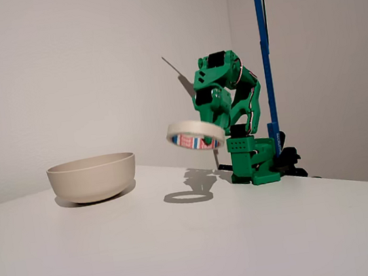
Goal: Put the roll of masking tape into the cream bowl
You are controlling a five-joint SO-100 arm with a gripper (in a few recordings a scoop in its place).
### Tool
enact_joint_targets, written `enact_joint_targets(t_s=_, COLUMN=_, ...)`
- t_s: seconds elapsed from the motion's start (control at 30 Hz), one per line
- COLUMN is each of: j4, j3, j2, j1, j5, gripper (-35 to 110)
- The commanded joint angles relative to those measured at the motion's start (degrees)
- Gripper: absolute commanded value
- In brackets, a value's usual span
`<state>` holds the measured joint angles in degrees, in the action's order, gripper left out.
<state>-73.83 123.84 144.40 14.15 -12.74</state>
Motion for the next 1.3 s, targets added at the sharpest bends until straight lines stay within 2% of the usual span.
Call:
enact_joint_targets(t_s=0.0, j4=-4.5, j3=-9.5, j2=5.8, j1=-0.2, j5=-1.1, gripper=-8)
enact_joint_targets(t_s=0.4, j4=-9.8, j3=-24.4, j2=4.9, j1=-9.4, j5=0.9, gripper=-8)
enact_joint_targets(t_s=1.27, j4=0.3, j3=-39.2, j2=-14.9, j1=-38.4, j5=6.8, gripper=-8)
